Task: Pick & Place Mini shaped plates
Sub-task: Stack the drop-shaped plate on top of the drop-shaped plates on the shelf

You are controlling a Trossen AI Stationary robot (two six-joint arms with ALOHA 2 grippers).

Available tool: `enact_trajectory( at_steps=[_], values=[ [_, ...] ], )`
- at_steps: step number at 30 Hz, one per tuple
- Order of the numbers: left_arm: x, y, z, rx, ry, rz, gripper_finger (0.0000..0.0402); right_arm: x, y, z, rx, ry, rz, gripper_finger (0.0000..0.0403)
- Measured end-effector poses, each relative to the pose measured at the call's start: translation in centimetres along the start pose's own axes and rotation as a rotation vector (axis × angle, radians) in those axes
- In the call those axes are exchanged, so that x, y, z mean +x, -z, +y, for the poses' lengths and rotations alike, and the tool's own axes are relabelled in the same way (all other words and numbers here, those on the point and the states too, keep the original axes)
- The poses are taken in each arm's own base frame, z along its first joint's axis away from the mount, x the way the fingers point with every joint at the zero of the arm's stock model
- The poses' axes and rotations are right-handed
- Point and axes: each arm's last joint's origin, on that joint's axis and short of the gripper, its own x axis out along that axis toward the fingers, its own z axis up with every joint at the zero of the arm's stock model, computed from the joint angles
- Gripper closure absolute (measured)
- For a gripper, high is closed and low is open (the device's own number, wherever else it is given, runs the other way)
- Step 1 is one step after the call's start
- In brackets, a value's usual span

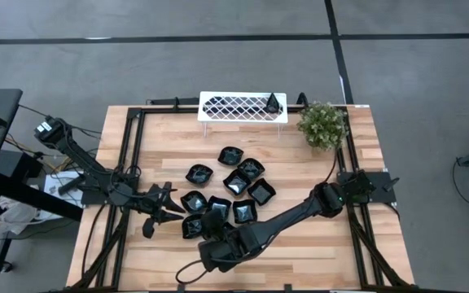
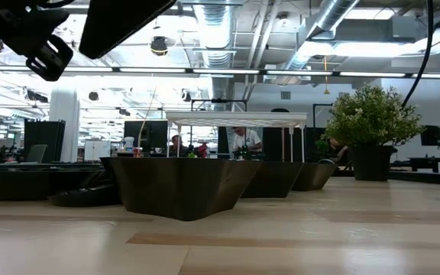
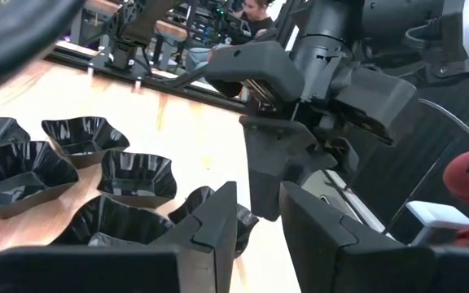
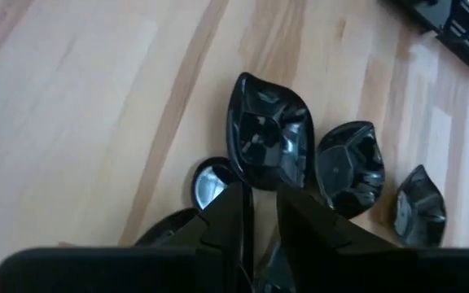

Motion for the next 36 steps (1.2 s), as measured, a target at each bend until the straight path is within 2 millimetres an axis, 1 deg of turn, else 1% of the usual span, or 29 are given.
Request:
enact_trajectory(
  at_steps=[6, 8, 13, 16, 20, 23, 26, 32, 34, 36],
  values=[
    [0.0, -0.1, 0.0, -0.004, 0.003, -0.008, 0.0304, -1.4, 0.1, -1.3, -0.01, 0.003, 0.017, 0.0329],
    [0.0, -0.1, 0.0, -0.004, 0.003, -0.009, 0.0304, -1.4, 0.2, -1.7, -0.014, 0.005, 0.019, 0.0329],
    [0.0, -0.1, 0.0, -0.006, 0.005, -0.013, 0.0304, -2.8, 0.3, -2.7, -0.008, 0.008, 0.028, 0.0329],
    [0.0, -0.2, -0.1, -0.006, 0.005, -0.014, 0.0304, -3.2, 0.4, -2.8, -0.002, 0.006, 0.015, 0.0329],
    [0.0, -0.1, -0.1, -0.013, 0.006, -0.014, 0.0304, -3.2, 1.4, -2.4, 0.024, 0.006, 0.018, 0.0329],
    [0.0, -0.1, -0.2, -0.013, 0.009, -0.014, 0.0304, -3.3, 2.2, -2.3, 0.047, 0.004, -0.026, 0.0329],
    [-0.1, -0.1, -0.2, -0.012, 0.009, -0.014, 0.0304, -3.7, 3.6, -2.3, 0.09, 0.006, -0.063, 0.0329],
    [-0.1, -0.1, -0.2, -0.011, 0.008, -0.015, 0.0304, -3.4, 6.7, -3.3, 0.246, 0.031, -0.185, 0.0329],
    [-0.1, -0.1, -0.2, -0.004, 0.009, -0.018, 0.0304, -3.1, 7.4, -3.5, 0.314, 0.025, -0.192, 0.0329],
    [-0.1, -0.2, -0.2, 0.005, 0.012, -0.025, 0.0304, -2.8, 7.5, -3.5, 0.387, 0.01, -0.2, 0.0329]
  ],
)
